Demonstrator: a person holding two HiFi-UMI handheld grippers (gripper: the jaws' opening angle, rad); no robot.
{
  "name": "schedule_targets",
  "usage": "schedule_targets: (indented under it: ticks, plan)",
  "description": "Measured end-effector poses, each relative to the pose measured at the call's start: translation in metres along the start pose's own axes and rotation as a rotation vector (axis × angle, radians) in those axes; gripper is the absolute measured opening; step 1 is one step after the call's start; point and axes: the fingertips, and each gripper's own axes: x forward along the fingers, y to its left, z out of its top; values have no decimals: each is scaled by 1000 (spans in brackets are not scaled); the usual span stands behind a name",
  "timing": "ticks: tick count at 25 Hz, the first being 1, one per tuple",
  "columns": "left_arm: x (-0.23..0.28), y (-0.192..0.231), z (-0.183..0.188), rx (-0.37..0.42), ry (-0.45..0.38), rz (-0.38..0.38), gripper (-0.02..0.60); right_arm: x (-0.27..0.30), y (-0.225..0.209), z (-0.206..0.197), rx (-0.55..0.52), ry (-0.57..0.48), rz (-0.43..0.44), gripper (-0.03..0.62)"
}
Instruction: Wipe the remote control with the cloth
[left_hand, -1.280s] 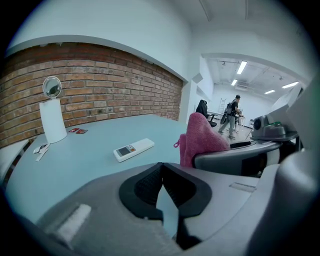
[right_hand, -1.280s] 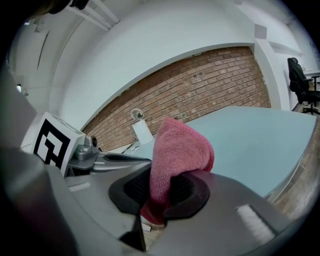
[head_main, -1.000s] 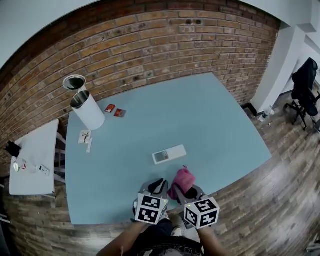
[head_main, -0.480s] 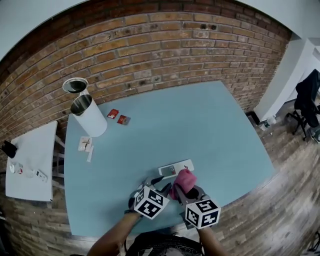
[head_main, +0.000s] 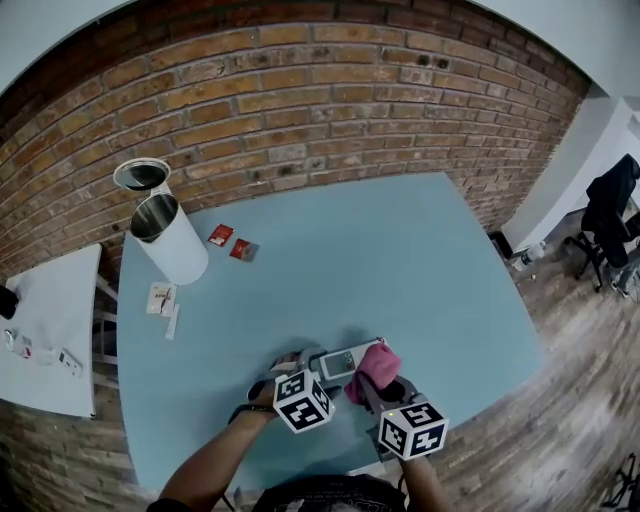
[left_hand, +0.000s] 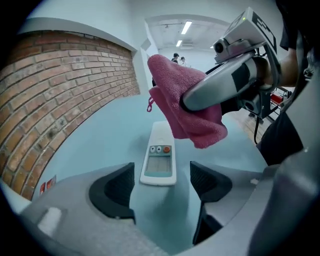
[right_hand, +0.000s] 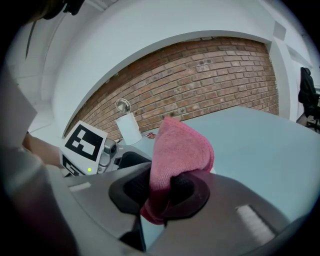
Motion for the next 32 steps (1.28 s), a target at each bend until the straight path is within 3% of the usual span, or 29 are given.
schedule_targets:
  ticks: [1,9,16,21,27,32]
  plan:
    - [3,-1,0,10,1,-20,364,2,-1,0,1,7,0,64]
    - [25,-3,-7,15,12,-115,360,19,0,6,-22,69,44,64]
    - [30,-2,-9,-61,-2,-196,354,44,4,14,-41,102,111,64]
    - [29,-4,-8,-50,25,-204,342,64,17,14,-93,133,190,64]
    - [30,-4,-10,-68,62,-183,316,86,35,2,-83,177,322,64]
    - [31,-5,-13,-88,80,-169,301,89,33,-7,-110,201,372,64]
